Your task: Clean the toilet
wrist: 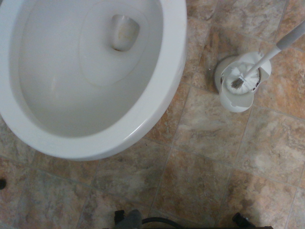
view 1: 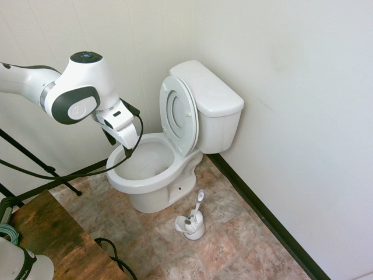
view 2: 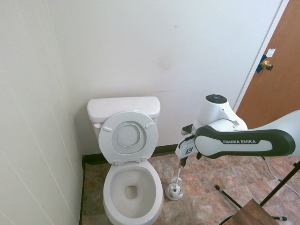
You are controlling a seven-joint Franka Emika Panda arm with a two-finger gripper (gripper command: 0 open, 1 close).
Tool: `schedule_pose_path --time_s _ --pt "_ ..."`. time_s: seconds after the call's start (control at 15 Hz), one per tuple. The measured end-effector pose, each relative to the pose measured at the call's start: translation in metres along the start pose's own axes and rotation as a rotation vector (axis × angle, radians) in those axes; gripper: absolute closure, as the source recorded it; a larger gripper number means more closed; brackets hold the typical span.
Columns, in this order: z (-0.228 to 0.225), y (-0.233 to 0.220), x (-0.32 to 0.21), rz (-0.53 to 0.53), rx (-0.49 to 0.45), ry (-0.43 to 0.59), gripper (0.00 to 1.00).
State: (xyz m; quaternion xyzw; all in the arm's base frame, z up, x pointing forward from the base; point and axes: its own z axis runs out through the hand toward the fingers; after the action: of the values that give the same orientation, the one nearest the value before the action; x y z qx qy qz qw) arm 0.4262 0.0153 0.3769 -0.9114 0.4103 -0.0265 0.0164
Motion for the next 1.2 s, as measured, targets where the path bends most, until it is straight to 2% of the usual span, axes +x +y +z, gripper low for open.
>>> schedule_pose_path --time_s 0.2,0.47,0.93,1.2 --pt "0.001 -0.004 0.006 0.023 0.003 0.006 0.00" --pt "0.021 -0.019 0.065 0.205 0.030 0.022 0.00" --pt "0.156 -0.018 0.189 0.524 -0.038 0.003 0.00" --pt "0.225 -0.028 0.232 0.636 -0.071 -0.065 0.00"
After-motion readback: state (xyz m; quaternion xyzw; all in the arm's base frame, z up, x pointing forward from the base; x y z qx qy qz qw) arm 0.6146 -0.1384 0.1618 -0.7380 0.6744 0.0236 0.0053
